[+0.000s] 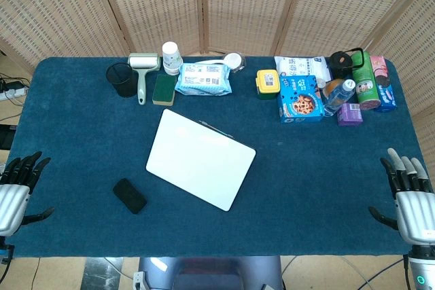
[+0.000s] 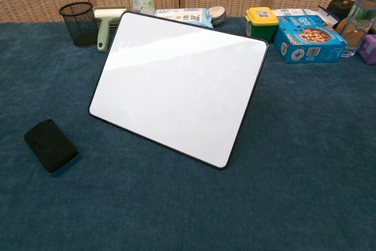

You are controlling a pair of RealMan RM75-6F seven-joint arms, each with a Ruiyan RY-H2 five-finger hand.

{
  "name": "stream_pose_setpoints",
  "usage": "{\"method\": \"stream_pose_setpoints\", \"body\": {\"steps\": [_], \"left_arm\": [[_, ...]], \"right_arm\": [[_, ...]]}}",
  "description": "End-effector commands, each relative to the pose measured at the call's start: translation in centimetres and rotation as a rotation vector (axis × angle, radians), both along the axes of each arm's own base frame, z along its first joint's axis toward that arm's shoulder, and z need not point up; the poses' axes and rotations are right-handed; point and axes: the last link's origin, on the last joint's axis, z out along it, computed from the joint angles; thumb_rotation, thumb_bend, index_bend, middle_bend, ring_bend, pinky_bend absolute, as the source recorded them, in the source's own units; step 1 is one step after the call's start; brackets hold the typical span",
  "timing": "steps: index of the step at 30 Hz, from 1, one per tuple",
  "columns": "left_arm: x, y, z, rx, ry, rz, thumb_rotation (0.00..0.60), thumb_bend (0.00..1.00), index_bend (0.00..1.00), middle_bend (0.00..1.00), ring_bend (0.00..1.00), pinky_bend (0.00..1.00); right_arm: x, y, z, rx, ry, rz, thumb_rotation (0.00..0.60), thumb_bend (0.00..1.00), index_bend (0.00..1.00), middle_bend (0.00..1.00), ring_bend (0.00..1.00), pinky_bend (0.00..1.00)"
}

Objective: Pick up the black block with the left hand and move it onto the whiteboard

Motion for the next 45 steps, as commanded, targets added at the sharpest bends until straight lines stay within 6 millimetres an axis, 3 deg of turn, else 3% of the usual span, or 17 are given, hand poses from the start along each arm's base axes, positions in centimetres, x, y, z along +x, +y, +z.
{"method": "stream_pose_setpoints", "body": {"steps": [1, 10, 18, 23, 30, 42, 45], "left_arm": [[0.0, 0.0, 0.0, 0.000, 0.001, 0.001, 0.600, 0.08, 0.00, 0.00, 0.00, 0.00], [0.0, 0.1, -0.3, -0.019, 0.013, -0.007, 0.600, 0.08, 0.00, 0.00, 0.00, 0.00], [0.1, 3.8, -3.5, -0.320, 0.125, -0.231, 0.600, 0.10, 0.00, 0.00, 0.00, 0.00], [0.5, 5.2, -4.7, -0.404, 0.137, -0.306, 0.600, 0.12, 0.00, 0.00, 0.00, 0.00], [2.0, 6.0, -7.6, -0.510, 0.227, -0.399, 0.600, 0.12, 0.00, 0.00, 0.00, 0.00], [4.0, 6.2, -10.9, -0.594, 0.241, -0.421, 0.600, 0.12, 0.00, 0.00, 0.00, 0.00], [4.3, 6.4, -11.7, -0.607, 0.251, -0.422, 0.600, 0.12, 0.00, 0.00, 0.00, 0.05]], "right_arm": [[0.0, 0.0, 0.0, 0.000, -0.001, 0.000, 0.600, 0.00, 0.05, 0.00, 0.00, 0.00], [0.1, 0.0, 0.0, 0.001, -0.001, 0.003, 0.600, 0.00, 0.05, 0.00, 0.00, 0.00], [0.0, -0.3, 0.1, -0.007, -0.007, -0.005, 0.600, 0.00, 0.05, 0.00, 0.00, 0.00], [0.0, -0.3, 0.3, -0.015, -0.010, -0.007, 0.600, 0.00, 0.05, 0.00, 0.00, 0.00], [-0.1, -0.4, 0.3, -0.016, -0.009, -0.013, 0.600, 0.00, 0.05, 0.00, 0.00, 0.00], [-0.3, -0.5, 0.4, -0.018, -0.013, -0.021, 0.600, 0.00, 0.05, 0.00, 0.00, 0.00], [-0.3, -0.5, 0.4, -0.016, -0.012, -0.020, 0.600, 0.00, 0.05, 0.00, 0.00, 0.00]]}}
